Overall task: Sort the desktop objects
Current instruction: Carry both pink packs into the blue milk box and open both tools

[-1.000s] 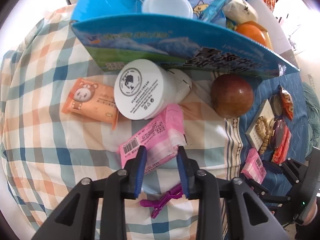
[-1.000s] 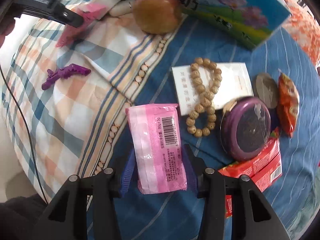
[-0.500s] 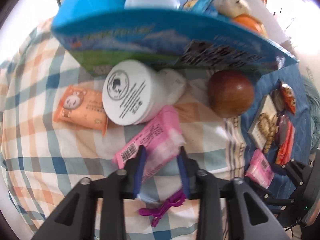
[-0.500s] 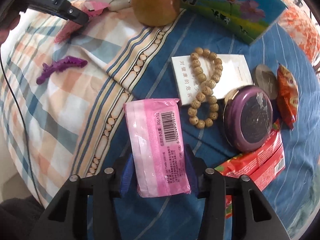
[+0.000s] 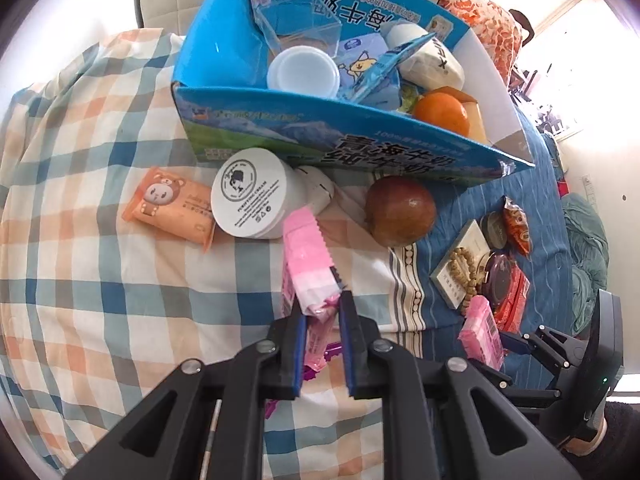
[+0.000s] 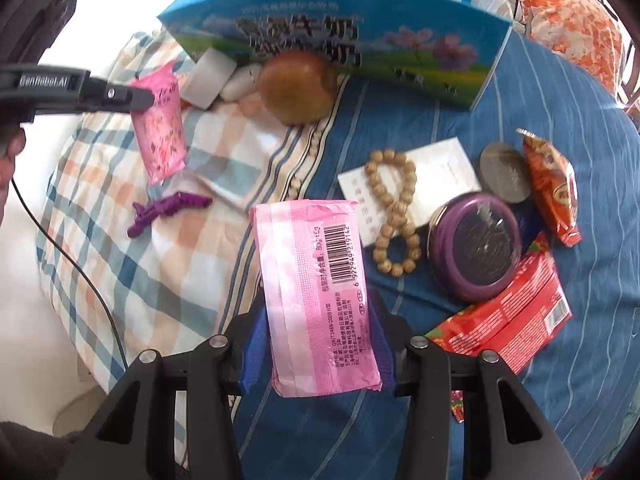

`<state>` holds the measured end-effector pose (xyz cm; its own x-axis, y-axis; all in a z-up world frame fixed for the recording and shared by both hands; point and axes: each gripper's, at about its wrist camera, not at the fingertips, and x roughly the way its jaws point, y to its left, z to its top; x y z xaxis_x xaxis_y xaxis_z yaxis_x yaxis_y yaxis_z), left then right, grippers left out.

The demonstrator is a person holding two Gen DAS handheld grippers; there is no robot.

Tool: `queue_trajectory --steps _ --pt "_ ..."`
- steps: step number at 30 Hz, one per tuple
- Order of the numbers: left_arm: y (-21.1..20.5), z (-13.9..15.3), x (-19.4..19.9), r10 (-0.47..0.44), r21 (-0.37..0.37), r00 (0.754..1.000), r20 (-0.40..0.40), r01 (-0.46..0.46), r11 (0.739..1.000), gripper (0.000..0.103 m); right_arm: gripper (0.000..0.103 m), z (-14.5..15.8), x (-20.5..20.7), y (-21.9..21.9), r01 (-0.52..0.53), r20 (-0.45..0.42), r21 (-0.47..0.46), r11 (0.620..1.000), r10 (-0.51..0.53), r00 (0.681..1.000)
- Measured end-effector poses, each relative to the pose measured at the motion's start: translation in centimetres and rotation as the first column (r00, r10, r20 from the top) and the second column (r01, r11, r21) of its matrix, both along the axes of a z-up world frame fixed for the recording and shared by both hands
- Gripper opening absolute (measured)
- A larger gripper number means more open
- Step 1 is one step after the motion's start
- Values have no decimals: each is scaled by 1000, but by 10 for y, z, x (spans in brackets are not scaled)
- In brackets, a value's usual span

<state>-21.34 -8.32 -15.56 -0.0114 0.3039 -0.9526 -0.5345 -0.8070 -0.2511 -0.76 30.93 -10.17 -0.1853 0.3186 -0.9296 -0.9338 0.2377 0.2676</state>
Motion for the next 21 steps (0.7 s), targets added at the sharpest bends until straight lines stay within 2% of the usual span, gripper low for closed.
queue_trajectory --steps 2,5,11,21 --pt "7 4 5 7 23 1000 -9 -7 1000 14 48 16 12 10 11 7 22 1000 -11 1000" --pt "14 19 11 4 59 1000 -29 -3 998 14 48 27 -12 7 26 22 64 998 -27 999" --pt "27 59 12 -15 121 995 -94 27 992 14 48 54 -11 33 57 45 163 985 -65 997" --pt "50 104 -9 19 184 984 -175 13 983 14 48 102 26 64 121 78 293 948 -150 986"
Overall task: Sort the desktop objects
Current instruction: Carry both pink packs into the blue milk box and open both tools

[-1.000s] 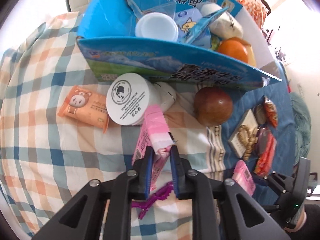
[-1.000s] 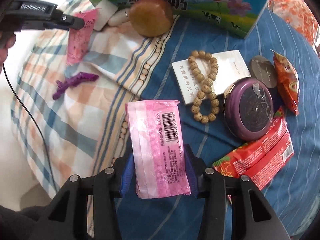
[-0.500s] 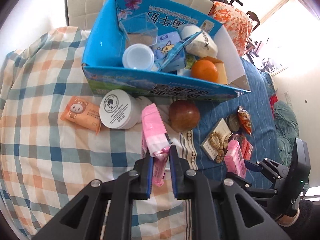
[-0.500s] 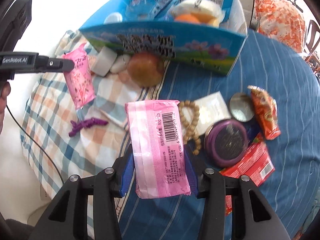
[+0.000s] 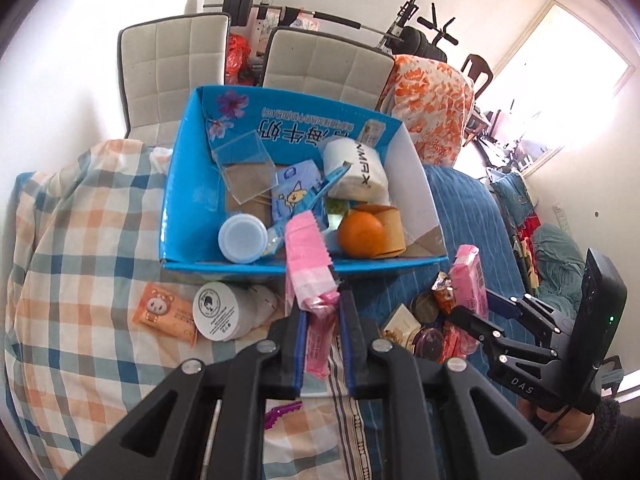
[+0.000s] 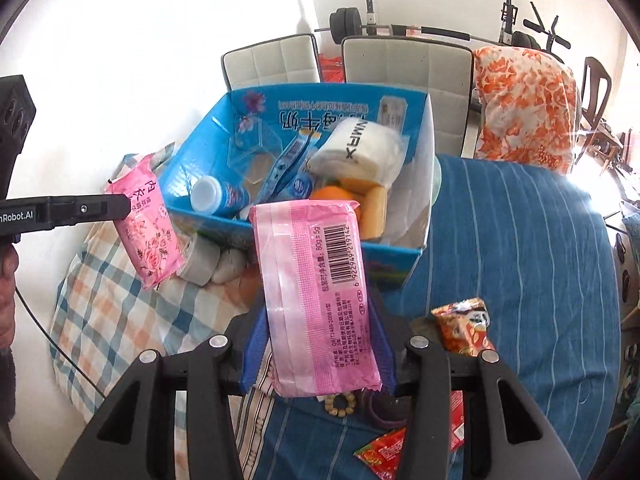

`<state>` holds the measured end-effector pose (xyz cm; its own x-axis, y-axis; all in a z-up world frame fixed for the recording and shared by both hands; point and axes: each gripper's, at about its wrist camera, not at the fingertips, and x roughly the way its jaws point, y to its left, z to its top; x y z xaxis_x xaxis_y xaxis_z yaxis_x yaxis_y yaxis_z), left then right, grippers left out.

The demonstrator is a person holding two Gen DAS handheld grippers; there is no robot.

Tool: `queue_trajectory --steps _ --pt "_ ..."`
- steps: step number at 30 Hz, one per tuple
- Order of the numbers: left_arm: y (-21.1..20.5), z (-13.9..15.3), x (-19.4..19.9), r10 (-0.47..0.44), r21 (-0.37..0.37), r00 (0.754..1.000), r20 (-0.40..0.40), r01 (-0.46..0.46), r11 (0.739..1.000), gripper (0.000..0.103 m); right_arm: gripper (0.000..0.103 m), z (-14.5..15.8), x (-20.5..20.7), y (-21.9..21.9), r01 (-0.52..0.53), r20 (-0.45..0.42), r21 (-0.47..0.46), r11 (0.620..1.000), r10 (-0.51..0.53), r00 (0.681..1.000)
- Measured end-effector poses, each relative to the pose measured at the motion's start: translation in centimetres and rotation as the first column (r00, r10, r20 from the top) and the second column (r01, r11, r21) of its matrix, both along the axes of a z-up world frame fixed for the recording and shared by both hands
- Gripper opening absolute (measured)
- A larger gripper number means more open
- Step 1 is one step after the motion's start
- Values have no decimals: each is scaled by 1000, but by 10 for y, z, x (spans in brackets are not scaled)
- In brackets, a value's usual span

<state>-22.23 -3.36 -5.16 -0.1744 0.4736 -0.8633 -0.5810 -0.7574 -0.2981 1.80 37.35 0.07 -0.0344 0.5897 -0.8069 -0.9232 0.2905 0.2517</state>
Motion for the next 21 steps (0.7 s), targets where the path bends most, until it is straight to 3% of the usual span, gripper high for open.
queue_trajectory --steps 9,21 --pt "47 20 -22 5 44 998 -57 -3 999 14 48 6 16 44 38 16 46 998 -39 999" --pt "111 11 -46 -15 0 991 -133 15 1000 14 48 0 36 90 80 28 49 996 -82 996"
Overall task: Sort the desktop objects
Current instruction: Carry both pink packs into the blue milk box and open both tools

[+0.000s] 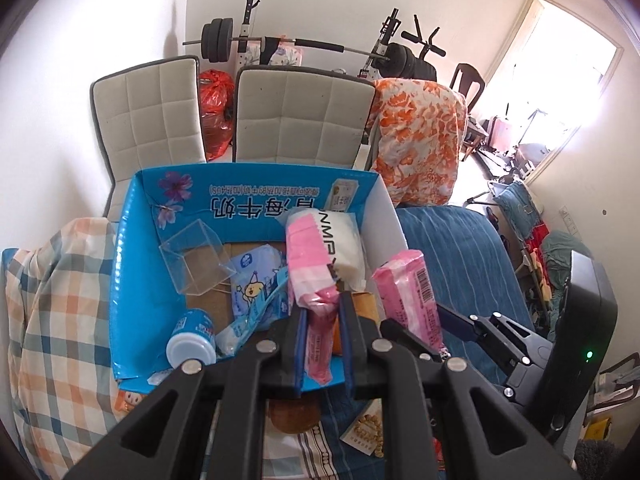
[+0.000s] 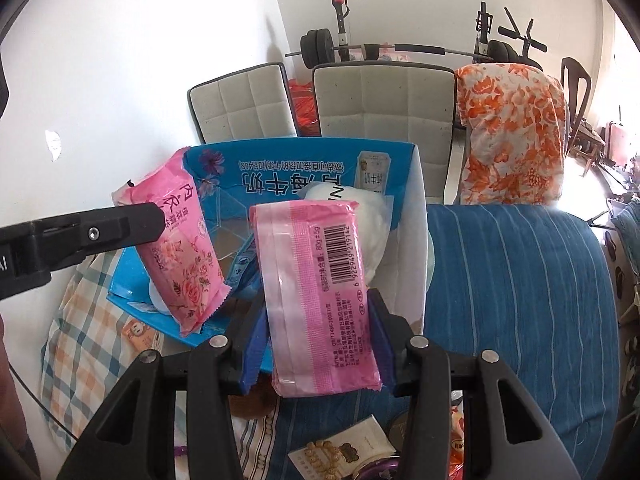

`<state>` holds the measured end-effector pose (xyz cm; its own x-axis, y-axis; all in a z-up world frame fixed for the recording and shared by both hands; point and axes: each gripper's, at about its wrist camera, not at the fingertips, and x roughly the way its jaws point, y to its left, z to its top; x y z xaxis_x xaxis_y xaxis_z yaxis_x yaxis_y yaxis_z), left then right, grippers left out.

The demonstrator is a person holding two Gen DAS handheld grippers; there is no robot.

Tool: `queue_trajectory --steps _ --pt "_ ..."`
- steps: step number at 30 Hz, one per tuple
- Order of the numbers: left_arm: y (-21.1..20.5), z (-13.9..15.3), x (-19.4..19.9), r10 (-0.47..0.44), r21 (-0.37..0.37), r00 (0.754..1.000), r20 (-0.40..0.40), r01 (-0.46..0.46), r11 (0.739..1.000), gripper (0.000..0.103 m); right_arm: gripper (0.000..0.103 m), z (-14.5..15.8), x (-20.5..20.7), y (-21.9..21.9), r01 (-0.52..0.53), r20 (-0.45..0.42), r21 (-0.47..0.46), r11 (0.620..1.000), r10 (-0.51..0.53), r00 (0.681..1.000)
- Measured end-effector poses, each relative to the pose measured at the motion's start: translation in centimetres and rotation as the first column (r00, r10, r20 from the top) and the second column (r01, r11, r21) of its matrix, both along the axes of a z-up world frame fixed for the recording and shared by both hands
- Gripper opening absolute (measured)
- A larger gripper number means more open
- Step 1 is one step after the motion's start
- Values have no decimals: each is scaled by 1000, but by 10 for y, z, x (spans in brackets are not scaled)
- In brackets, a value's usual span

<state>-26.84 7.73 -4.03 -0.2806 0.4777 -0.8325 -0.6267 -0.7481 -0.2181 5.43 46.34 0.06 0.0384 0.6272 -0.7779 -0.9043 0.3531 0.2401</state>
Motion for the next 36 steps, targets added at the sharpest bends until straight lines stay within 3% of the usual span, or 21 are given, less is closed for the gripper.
queue_trajectory --steps 7,21,28,31,33,36 --pt "19 -26 -16 17 -46 1000 -18 -18 999 14 48 -16 9 21 9 -13 -37 999 -10 1000" --pt "20 -91 -35 54 -85 994 91 -46 995 14 48 -58 14 47 -22 -59 -143 990 13 998" --pt "18 -98 -30 48 -98 993 107 -37 995 14 48 -71 11 46 -53 -79 -167 984 40 996" --pt "11 -93 -26 61 -97 995 80 -53 994 27 49 -73 12 43 -62 -94 -171 983 47 994" --pt "3 -84 -25 78 -112 996 41 -73 991 64 53 -73 12 43 -82 -111 -184 980 62 992" --pt "-22 -59 -21 86 -80 996 -5 -86 993 75 65 -65 10 38 -108 -135 -170 979 85 987"
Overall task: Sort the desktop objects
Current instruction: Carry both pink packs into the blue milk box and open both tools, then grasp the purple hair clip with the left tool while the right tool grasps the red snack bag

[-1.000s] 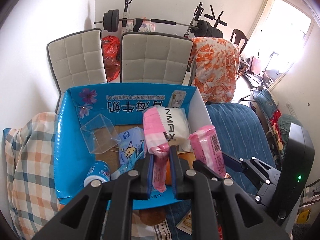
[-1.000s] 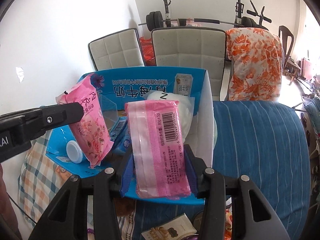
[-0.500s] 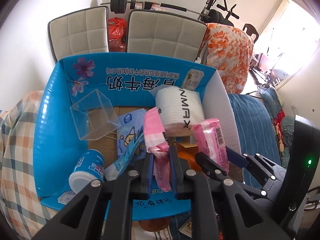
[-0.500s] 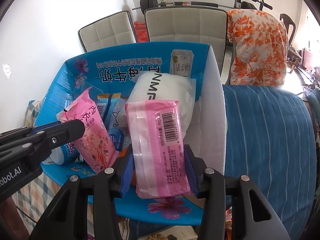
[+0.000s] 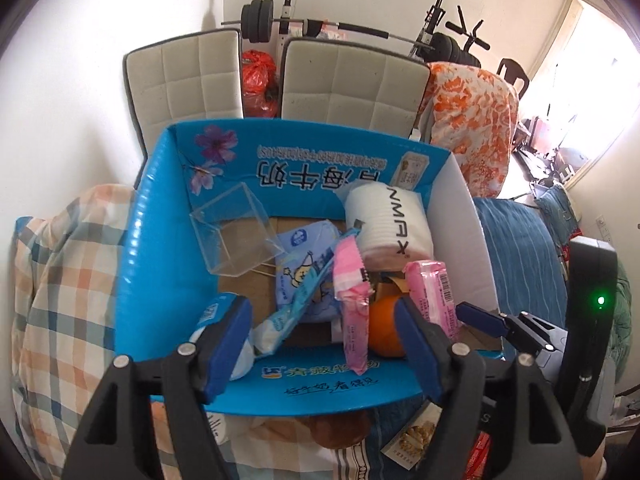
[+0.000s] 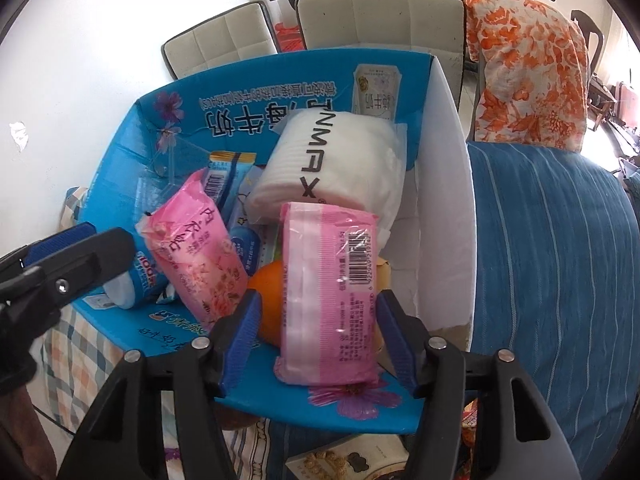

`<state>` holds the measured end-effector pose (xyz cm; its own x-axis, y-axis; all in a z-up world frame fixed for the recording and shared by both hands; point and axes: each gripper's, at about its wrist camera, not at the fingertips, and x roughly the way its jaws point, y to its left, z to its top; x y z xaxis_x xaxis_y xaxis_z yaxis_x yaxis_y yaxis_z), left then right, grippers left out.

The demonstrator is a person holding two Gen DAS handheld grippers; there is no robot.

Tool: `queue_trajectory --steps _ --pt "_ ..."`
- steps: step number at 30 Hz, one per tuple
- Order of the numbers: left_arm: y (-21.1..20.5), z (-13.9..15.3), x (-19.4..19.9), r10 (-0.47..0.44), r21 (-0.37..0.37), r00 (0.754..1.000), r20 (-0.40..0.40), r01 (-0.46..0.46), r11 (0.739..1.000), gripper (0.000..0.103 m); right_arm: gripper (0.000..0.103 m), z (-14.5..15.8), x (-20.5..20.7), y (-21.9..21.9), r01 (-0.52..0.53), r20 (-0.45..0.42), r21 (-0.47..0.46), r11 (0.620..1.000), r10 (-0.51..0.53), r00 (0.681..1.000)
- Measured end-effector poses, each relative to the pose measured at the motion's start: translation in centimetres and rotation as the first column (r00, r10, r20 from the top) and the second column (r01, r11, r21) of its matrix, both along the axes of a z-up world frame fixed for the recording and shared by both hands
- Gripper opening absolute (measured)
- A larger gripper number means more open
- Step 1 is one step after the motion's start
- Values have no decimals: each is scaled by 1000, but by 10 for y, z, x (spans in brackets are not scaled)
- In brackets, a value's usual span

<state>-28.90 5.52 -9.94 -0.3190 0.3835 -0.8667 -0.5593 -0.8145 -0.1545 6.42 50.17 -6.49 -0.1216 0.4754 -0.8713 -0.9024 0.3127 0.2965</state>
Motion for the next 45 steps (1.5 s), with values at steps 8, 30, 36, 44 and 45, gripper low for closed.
queue_trajectory --steps 8,30,36,44,45 --pt "-80 5 39 -168 -59 975 146 178 982 86 70 40 -8 -39 -183 40 47 982 182 983" --pt "-158 -170 147 -6 -285 934 357 115 952 86 77 -119 54 -238 -341 -141 -403 849 310 940" --pt "-158 -171 159 -30 -295 937 348 140 945 85 80 -121 19 -245 -461 102 -409 787 542 834" --pt "-173 -173 168 5 -279 940 340 96 955 85 81 -124 45 -244 -543 99 -418 728 631 770" --pt "-173 -173 171 2 -286 943 333 99 953 84 83 -125 46 -242 -662 102 -417 623 756 647"
